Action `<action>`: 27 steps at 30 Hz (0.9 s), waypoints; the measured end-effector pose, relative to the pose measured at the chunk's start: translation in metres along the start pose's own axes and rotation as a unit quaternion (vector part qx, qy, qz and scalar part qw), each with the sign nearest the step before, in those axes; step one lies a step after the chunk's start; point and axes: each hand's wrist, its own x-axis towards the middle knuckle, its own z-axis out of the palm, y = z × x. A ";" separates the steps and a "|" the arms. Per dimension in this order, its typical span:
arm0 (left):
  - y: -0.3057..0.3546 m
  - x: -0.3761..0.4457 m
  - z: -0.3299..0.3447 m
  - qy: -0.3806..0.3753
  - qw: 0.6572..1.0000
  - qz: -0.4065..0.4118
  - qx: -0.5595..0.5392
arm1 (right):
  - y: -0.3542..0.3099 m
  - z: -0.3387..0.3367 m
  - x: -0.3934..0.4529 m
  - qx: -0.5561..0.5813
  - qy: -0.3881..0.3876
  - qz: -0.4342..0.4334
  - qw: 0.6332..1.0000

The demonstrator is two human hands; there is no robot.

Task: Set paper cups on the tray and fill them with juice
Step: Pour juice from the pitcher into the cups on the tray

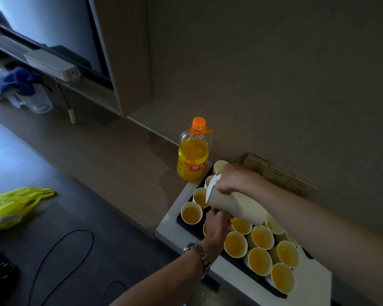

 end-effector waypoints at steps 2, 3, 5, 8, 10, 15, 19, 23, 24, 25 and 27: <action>0.001 -0.003 0.000 0.001 1.000 -0.001 0.003 | -0.001 0.000 0.000 -0.002 -0.002 -0.001 1.000; 0.002 -0.003 0.000 0.000 1.000 0.000 0.001 | -0.001 0.000 0.000 -0.003 -0.002 -0.001 1.000; 0.004 -0.003 -0.001 -0.004 1.000 -0.001 -0.002 | -0.001 -0.001 -0.001 -0.004 0.002 -0.001 1.000; 0.006 -0.003 -0.002 -0.008 1.000 -0.001 0.005 | -0.001 -0.001 -0.002 0.001 0.003 -0.001 1.000; 0.008 -0.003 -0.002 -0.006 1.000 -0.001 0.015 | -0.001 -0.002 -0.002 0.003 0.005 -0.002 1.000; 0.020 -0.007 -0.003 0.013 1.000 0.006 0.011 | 0.000 -0.006 -0.004 0.012 0.022 -0.006 1.000; 0.032 -0.012 0.001 0.026 0.999 0.011 -0.023 | 0.003 -0.008 -0.009 0.032 0.040 -0.004 0.999; 0.039 -0.015 0.001 0.049 0.999 0.017 0.008 | 0.010 -0.008 -0.016 0.047 0.060 -0.006 0.997; 0.042 -0.018 0.002 0.053 0.998 0.021 0.020 | 0.013 -0.008 -0.018 0.051 0.061 -0.007 0.997; 0.044 -0.019 0.004 0.059 0.998 0.026 0.026 | 0.016 -0.008 -0.019 0.055 0.062 -0.007 0.997; 0.047 -0.022 0.007 0.061 0.997 0.037 0.024 | 0.021 -0.007 -0.022 0.067 0.072 -0.011 0.995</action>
